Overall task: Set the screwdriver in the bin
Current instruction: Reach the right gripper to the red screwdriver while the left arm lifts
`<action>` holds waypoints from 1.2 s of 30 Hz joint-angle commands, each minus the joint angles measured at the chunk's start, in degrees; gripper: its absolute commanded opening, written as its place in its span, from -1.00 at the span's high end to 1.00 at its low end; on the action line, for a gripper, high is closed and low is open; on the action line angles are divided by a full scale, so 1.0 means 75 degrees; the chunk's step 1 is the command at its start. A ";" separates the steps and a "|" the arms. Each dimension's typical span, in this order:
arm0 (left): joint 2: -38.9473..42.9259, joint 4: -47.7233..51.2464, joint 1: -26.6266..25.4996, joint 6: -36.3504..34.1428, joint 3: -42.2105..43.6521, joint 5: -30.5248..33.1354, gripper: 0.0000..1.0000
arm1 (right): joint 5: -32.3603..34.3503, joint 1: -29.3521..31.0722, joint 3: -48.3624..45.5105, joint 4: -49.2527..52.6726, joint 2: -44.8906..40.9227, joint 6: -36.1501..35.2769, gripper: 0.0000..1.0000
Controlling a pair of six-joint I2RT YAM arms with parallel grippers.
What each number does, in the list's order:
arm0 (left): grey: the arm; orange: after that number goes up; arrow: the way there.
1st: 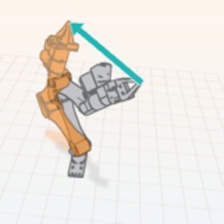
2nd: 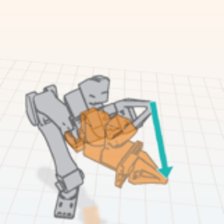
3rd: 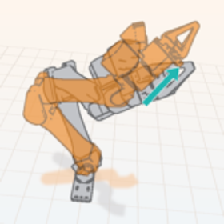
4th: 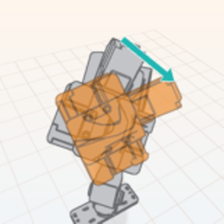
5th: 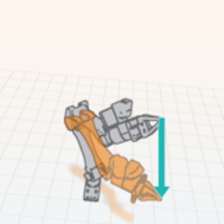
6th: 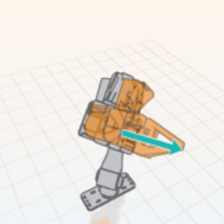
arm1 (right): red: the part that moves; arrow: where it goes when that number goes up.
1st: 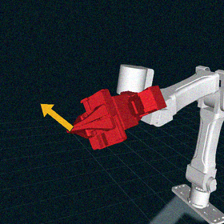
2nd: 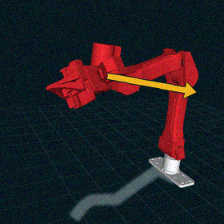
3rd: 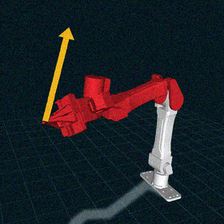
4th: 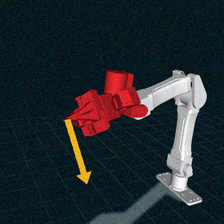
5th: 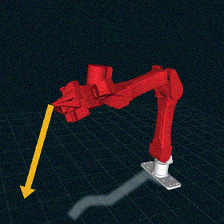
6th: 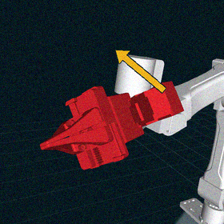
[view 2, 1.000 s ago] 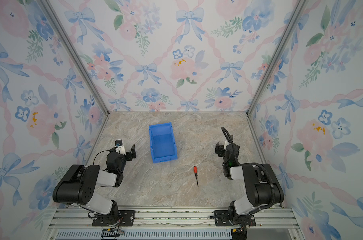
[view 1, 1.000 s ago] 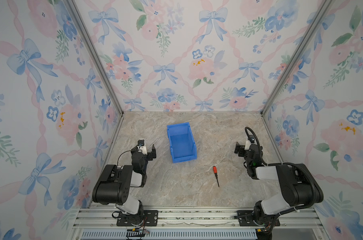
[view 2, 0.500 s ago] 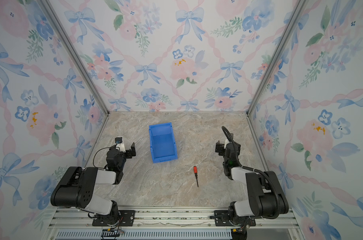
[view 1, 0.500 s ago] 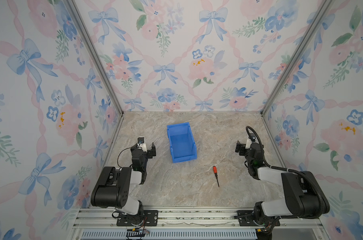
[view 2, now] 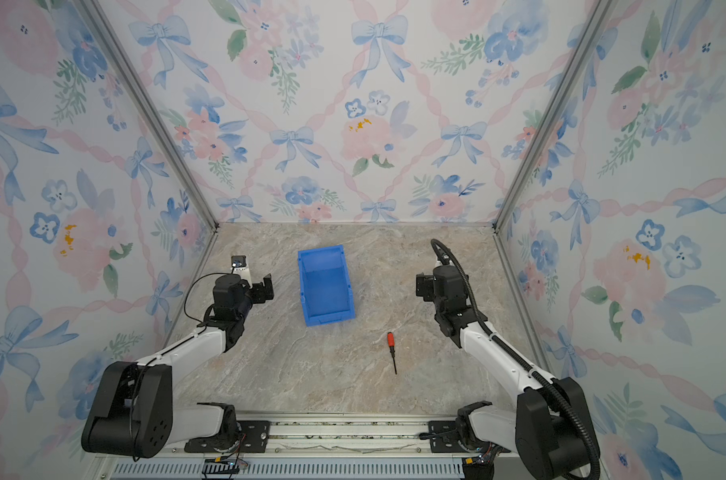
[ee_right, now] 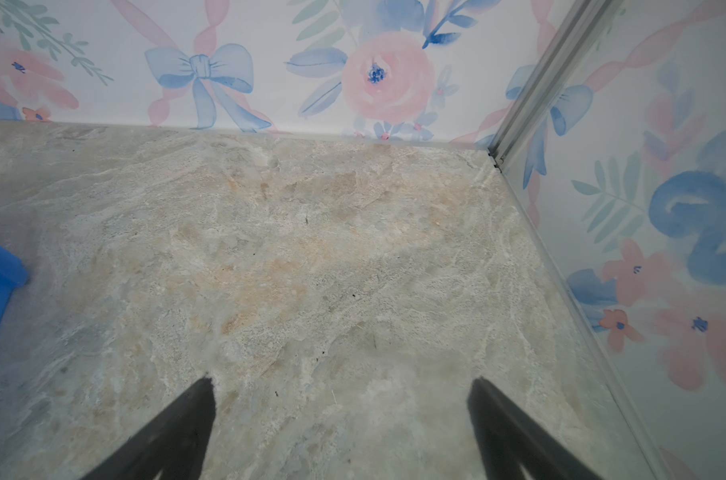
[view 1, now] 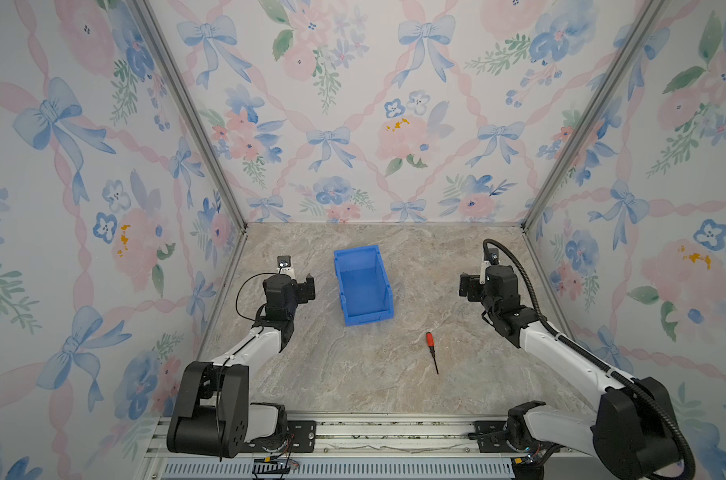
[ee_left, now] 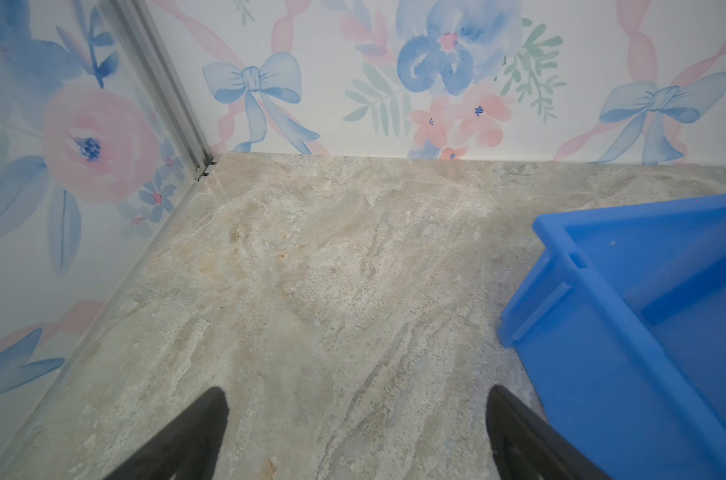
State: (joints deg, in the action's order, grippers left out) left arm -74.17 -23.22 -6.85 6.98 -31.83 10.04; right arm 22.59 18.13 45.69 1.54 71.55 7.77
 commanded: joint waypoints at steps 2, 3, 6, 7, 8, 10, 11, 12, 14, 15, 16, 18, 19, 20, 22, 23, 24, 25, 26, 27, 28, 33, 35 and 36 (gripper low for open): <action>0.0333 0.1628 -0.0371 0.0895 -0.0325 0.0042 -0.95 | 0.0345 0.0476 0.0544 0.2694 0.0248 0.1347 -0.94; 0.0371 0.1870 -0.0465 0.1017 -0.0417 -0.0073 -0.95 | 0.0358 0.0636 0.0508 0.2716 0.0160 0.1485 -0.94; 0.0483 0.2376 -0.0730 0.1097 -0.0616 -0.0391 -0.95 | 0.0352 0.1018 0.0529 0.2995 0.0070 0.1936 -0.94; 0.0558 0.2424 -0.0792 0.1096 -0.0607 -0.0472 -0.95 | 0.0332 0.1132 0.0555 0.3085 0.0070 0.2043 -0.93; 0.0656 0.2441 -0.0832 0.1141 -0.0585 -0.0583 -0.95 | 0.0251 0.1236 0.0577 0.3200 0.0090 0.2171 -0.94; 0.0843 0.2458 -0.0856 0.1247 -0.0538 -0.0776 -0.95 | -0.0072 0.1357 0.0628 0.3402 0.0193 0.2426 -0.94; 0.0932 0.2495 -0.0856 0.1278 -0.0537 -0.0872 -0.95 | -0.0203 0.1455 0.0643 0.3508 0.0242 0.2526 -0.94; 0.1000 0.2561 -0.0864 0.1304 -0.0564 -0.0963 -0.95 | -0.0296 0.1563 0.0646 0.3577 0.0275 0.2576 -0.94; 0.1078 0.2698 -0.0864 0.1307 -0.0615 -0.1088 -0.95 | -0.0293 0.1828 0.0607 0.3629 0.0311 0.2641 -0.94; 0.1088 0.2811 -0.0860 0.1306 -0.0673 -0.1146 -0.95 | -0.0329 0.1929 0.0583 0.3638 0.0348 0.2693 -0.94; 0.1069 0.2926 -0.0866 0.1299 -0.0746 -0.1173 -0.95 | -0.0415 0.1989 0.0572 0.3639 0.0400 0.2739 -0.94; 0.0982 0.3178 -0.0856 0.1284 -0.0928 -0.1378 -0.95 | -0.0624 0.2124 0.0576 0.3689 0.0623 0.2783 -0.94; 0.0957 0.3233 -0.0867 0.1273 -0.0966 -0.1509 -0.95 | -0.0672 0.2210 0.0593 0.3722 0.0739 0.2786 -0.94; 0.0947 0.3247 -0.0866 0.1273 -0.0982 -0.1646 -0.95 | -0.0691 0.2292 0.0639 0.3757 0.0873 0.2775 -0.94; 0.0956 0.3249 -0.0864 0.1389 -0.0954 -0.1794 -0.95 | -0.0691 0.2452 0.0693 0.3797 0.1088 0.2781 -0.93; 0.0955 0.3246 -0.0865 0.1461 -0.0925 -0.1831 -0.95 | -0.0709 0.2522 0.0718 0.3801 0.1193 0.2800 -0.94; 0.0938 0.3249 -0.0874 0.1504 -0.0916 -0.1838 -0.95 | -0.0754 0.2559 0.0711 0.3778 0.1291 0.2837 -0.94; 0.0941 0.3249 -0.0871 0.1527 -0.0893 -0.1863 -0.95 | -0.0818 0.2563 0.0693 0.3737 0.1359 0.2884 -0.94; 0.0953 0.3249 -0.0878 0.1541 -0.0875 -0.1881 -0.95 | -0.0881 0.2563 0.0676 0.3704 0.1451 0.2967 -0.94; 0.0969 0.3246 -0.0870 0.1542 -0.0835 -0.1871 -0.95 | -0.0933 0.2560 0.0662 0.3686 0.1544 0.3054 -0.94; 0.0994 0.3249 -0.0878 0.1524 -0.0820 -0.1854 -0.95 | -0.1028 0.2573 0.0649 0.3632 0.1617 0.3102 -0.94; 0.1193 0.3249 -0.0882 0.1299 -0.0684 -0.1727 -0.95 | -0.1278 0.2738 0.0647 0.3501 0.2040 0.3182 -0.82; 0.1244 0.3252 -0.0868 0.1237 -0.0629 -0.1677 -0.95 | -0.1403 0.2751 0.0600 0.3426 0.2181 0.3200 -0.76; 0.1272 0.3249 -0.0869 0.1222 -0.0599 -0.1665 -0.95 | -0.1445 0.2761 0.0588 0.3405 0.2247 0.3218 -0.73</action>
State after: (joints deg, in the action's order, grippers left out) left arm -66.11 0.43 -13.15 17.15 -37.36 -2.61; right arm 13.50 38.13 49.08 27.29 87.09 30.85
